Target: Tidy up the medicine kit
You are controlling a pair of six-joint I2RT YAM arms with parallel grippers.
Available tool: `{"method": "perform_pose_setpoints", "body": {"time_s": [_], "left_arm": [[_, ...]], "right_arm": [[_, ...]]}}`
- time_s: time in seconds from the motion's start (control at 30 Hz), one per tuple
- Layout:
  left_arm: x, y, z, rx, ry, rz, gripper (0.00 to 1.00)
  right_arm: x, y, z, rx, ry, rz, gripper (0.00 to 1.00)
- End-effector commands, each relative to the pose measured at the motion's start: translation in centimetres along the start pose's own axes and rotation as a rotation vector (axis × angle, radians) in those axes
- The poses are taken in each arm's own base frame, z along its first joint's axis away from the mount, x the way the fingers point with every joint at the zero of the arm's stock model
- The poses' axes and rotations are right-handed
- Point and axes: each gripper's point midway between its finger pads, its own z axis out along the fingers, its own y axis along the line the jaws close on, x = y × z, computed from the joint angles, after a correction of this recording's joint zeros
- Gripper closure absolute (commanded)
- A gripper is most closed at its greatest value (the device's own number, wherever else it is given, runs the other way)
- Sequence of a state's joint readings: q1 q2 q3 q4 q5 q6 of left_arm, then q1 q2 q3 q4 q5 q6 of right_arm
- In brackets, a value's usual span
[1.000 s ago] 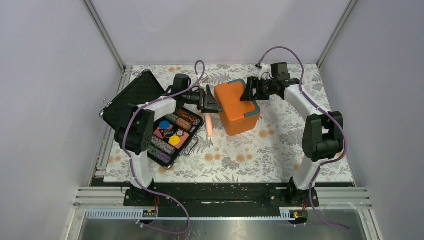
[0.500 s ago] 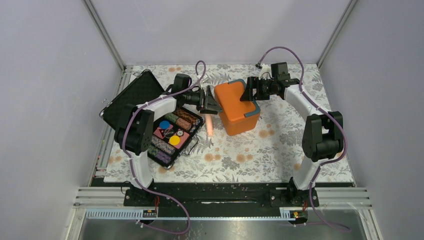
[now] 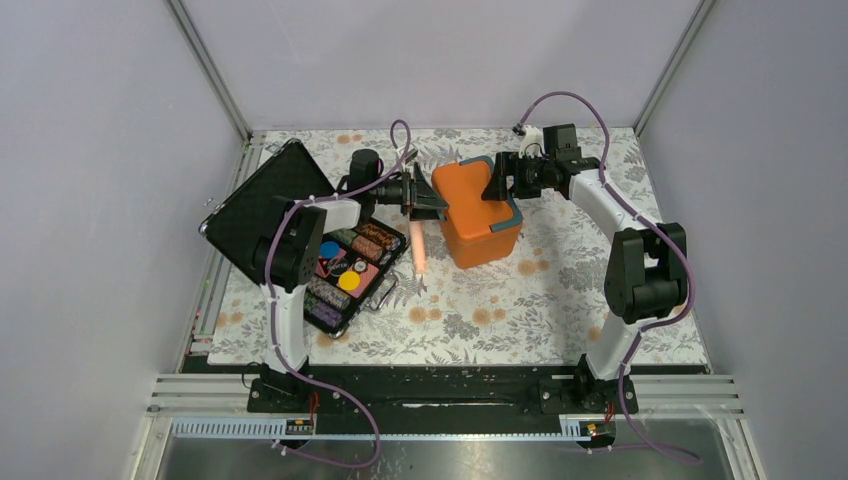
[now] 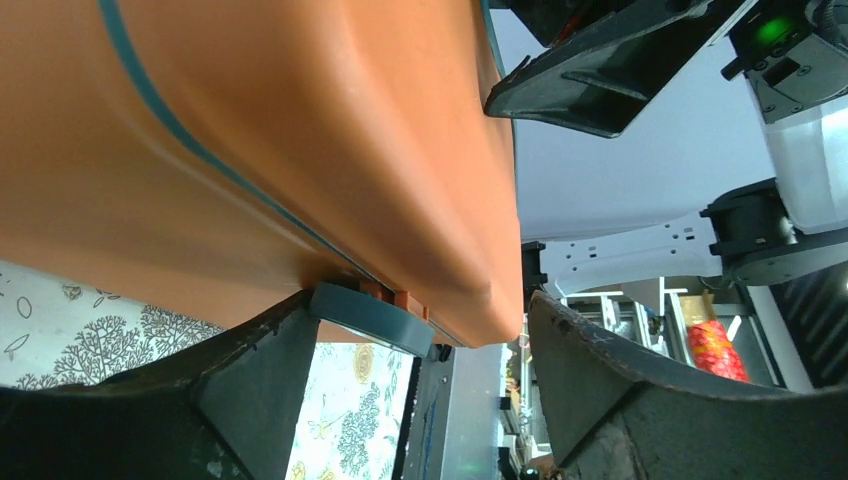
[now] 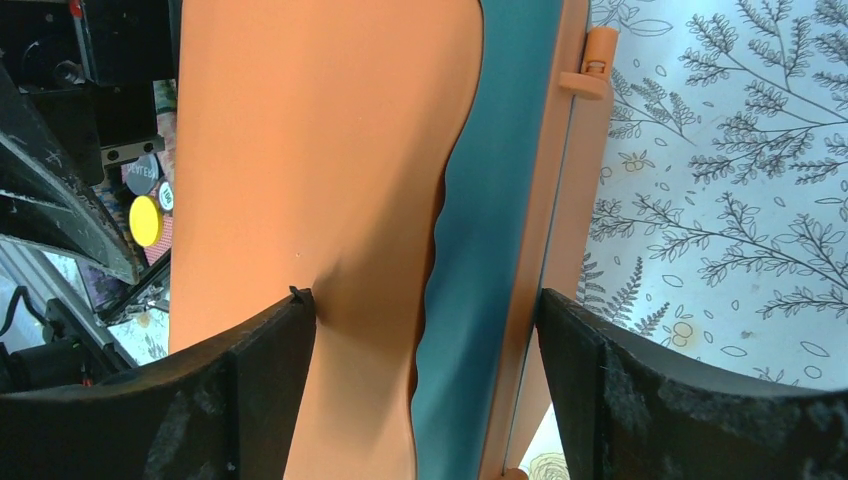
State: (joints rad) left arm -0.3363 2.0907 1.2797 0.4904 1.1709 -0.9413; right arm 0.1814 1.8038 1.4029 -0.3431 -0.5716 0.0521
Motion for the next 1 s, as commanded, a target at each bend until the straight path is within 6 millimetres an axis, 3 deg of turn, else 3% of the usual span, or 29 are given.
{"method": "perform_pose_setpoints", "body": {"time_s": [0.0, 0.37, 0.8, 0.97], "left_arm": [[-1.1, -5.5, 0.7, 0.17, 0.015, 0.176, 0.27], [0.0, -5.9, -0.8, 0.141, 0.016, 0.196, 0.44], [0.1, -5.9, -2.1, 0.127, 0.003, 0.203, 0.44], [-0.3, -3.9, -1.7, 0.049, -0.001, 0.144, 0.44]], "right_arm": [[5.5, -3.2, 1.5, 0.125, 0.17, -0.02, 0.15], [5.5, -3.4, 1.7, 0.127, 0.174, -0.03, 0.15], [5.4, -3.6, 1.9, 0.127, 0.179, -0.03, 0.14], [5.3, -3.6, 1.9, 0.129, 0.177, -0.032, 0.14]]}}
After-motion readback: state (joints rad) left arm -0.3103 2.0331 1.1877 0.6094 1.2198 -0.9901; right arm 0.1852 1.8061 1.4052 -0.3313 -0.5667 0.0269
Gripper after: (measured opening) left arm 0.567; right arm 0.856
